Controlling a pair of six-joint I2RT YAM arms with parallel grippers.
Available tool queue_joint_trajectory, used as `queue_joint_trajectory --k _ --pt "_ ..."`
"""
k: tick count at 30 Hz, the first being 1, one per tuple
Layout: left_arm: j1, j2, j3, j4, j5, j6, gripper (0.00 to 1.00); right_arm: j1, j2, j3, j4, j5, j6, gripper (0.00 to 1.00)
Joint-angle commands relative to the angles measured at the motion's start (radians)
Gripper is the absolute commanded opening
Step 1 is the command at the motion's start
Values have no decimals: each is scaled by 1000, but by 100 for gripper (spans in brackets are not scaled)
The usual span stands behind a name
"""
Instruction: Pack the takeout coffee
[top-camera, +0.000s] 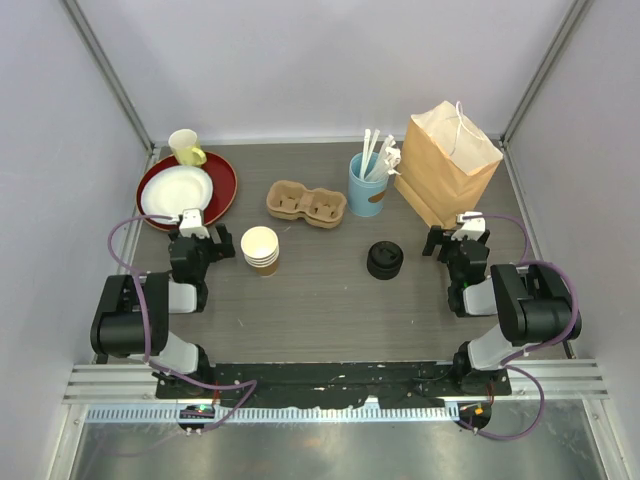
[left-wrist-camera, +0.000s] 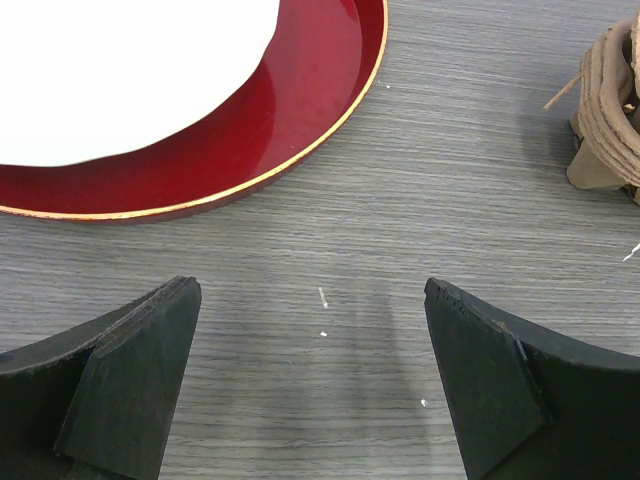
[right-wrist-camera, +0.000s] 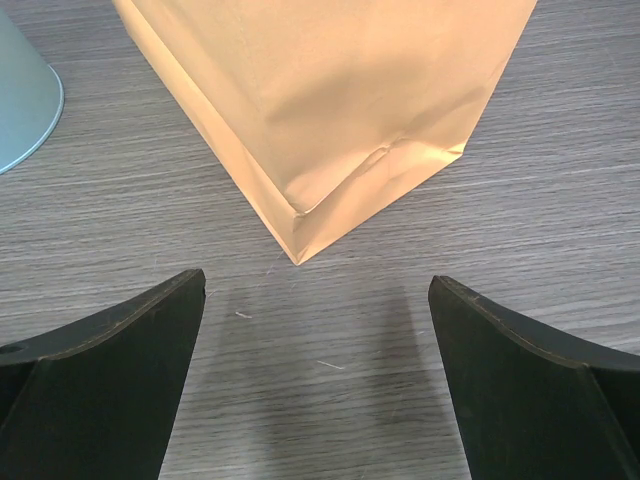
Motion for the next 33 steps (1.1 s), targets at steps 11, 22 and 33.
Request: queue_joint_trajectory --k 11,22,33 --pt "-2 -20 24 86 8 34 100 6 -171 -144 264 70 21 95" --pt "41 -251 389 -646 144 106 100 6 -703 -78 -309 76 119 93" --pt "-35 -255 1027 -1760 512 368 79 32 -926 190 -756 -275 225 72"
